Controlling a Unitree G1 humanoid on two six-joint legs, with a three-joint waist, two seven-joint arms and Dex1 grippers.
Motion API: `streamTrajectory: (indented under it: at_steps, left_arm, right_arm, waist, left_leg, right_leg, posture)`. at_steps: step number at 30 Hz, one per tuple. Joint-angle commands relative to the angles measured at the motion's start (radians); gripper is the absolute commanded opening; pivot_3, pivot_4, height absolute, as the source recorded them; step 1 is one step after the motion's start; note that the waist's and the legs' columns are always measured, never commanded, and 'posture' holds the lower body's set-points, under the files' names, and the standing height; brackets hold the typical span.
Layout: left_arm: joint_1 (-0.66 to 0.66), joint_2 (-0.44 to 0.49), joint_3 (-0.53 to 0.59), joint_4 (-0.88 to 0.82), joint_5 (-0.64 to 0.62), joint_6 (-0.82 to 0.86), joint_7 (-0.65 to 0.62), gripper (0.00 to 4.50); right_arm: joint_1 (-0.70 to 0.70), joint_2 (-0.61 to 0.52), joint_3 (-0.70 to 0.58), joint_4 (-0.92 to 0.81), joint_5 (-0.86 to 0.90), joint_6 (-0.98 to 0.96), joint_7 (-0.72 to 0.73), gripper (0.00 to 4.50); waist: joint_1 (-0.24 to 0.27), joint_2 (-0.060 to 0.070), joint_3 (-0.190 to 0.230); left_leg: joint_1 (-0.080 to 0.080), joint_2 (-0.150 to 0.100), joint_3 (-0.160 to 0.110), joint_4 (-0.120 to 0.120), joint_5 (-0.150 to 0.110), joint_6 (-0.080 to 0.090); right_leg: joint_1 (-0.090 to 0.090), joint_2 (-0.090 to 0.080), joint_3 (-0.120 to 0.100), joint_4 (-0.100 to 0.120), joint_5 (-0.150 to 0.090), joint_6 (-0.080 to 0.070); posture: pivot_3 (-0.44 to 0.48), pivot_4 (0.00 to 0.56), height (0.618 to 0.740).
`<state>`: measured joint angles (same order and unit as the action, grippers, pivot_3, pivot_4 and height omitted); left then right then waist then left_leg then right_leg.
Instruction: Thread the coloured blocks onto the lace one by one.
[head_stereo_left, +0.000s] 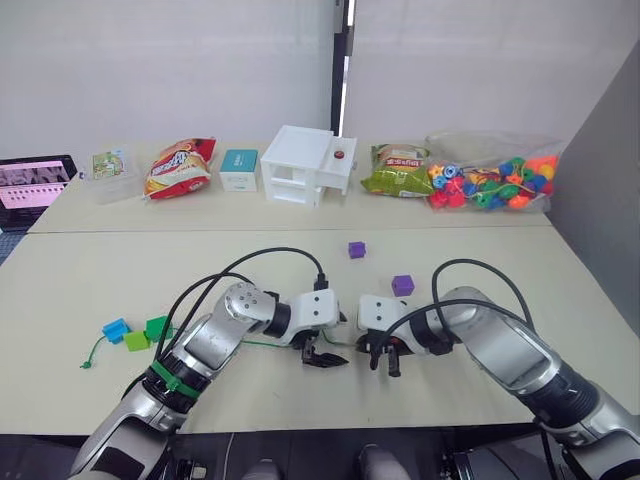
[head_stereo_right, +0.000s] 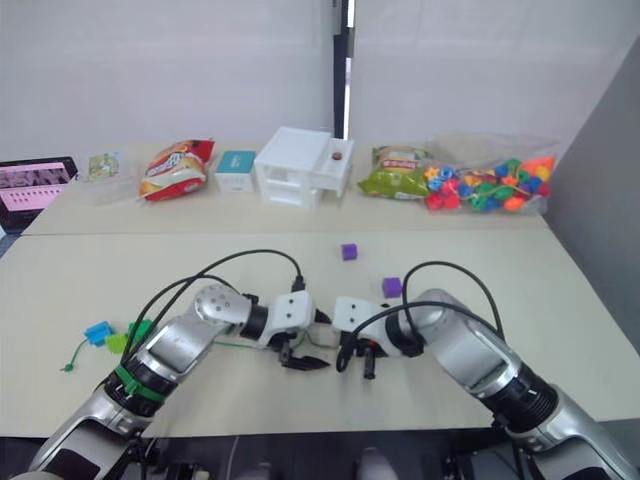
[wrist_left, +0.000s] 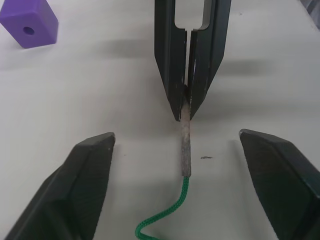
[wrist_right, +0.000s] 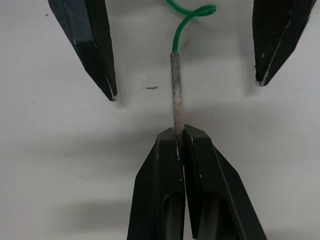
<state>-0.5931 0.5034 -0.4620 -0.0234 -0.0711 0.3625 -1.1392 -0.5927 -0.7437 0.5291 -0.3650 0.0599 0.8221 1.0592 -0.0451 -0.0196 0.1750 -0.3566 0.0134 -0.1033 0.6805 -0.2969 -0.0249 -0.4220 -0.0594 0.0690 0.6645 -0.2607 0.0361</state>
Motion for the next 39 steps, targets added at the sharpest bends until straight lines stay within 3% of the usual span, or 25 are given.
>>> streamTrajectory:
  at_steps: [1,9,22,27,29,32,39]
  left_arm:
    - [0.0,-0.002,0.007,-0.02,-0.003,-0.006,-0.007,2.71]
    - [0.003,-0.002,0.005,-0.002,0.012,-0.016,-0.001,0.01]
    - [-0.023,-0.01,0.033,0.024,0.012,-0.023,0.003,0.01]
    - [-0.017,0.039,0.045,0.003,0.013,-0.018,-0.023,0.0]
    - [-0.006,0.069,0.054,-0.014,0.007,-0.01,-0.032,0.0]
    - [0.015,0.108,0.08,-0.042,-0.01,0.01,-0.035,0.0]
    - [0.049,0.146,0.117,-0.077,-0.028,0.048,-0.029,0.0]
  right_arm:
    - [-0.014,0.0,-0.022,-0.035,0.005,0.014,-0.007,0.0]
    - [-0.015,0.004,-0.031,-0.04,0.013,0.027,-0.011,0.0]
    - [0.003,0.003,-0.042,-0.059,0.027,0.037,-0.018,0.0]
    - [0.111,0.025,-0.188,-0.149,0.089,0.095,-0.089,1.67]
    - [0.193,0.046,-0.304,-0.206,0.12,0.14,-0.147,2.33]
    - [0.351,0.17,-0.507,-0.33,0.158,0.257,-0.291,3.38]
    - [0.542,0.422,-0.584,-0.428,0.069,0.255,-0.64,3.38]
  waist:
    - [0.001,0.0,0.0]
    - [0.002,0.0,0.0]
    - [0.003,0.0,0.0]
    - [0.003,0.0,0.0]
    - [0.005,0.0,0.0]
    - [0.009,0.0,0.0]
    - [0.004,0.0,0.0]
  left_leg:
    - [0.0,0.0,0.0,0.0,0.0,0.0]
    - [0.0,0.0,0.0,0.0,0.0,0.0]
    - [0.0,0.0,0.0,0.0,0.0,0.0]
    - [-0.001,0.0,-0.001,0.0,0.0,0.0]
    - [-0.001,0.0,-0.001,0.0,0.0,0.0]
    - [-0.001,0.0,-0.001,0.0,0.0,0.0]
    - [0.0,0.0,0.0,-0.001,0.0,0.0]
  right_leg:
    - [0.0,0.0,0.0,0.0,0.0,0.0]
    - [0.0,0.0,0.0,0.0,0.0,0.0]
    - [0.0,0.0,0.0,0.0,0.0,0.0]
    - [0.0,0.0,0.0,0.0,0.0,0.0]
    - [0.0,0.0,0.0,0.0,0.0,0.0]
    - [0.0,0.0,0.0,0.0,0.0,0.0]
    - [0.0,0.0,0.0,0.0,0.0,0.0]
  posture:
    - [0.0,0.15,0.74]
    - [0.0,0.15,0.74]
    - [0.0,0.15,0.74]
    - [0.0,0.15,0.74]
    - [0.0,0.15,0.74]
    - [0.0,0.15,0.74]
    - [0.0,0.15,0.74]
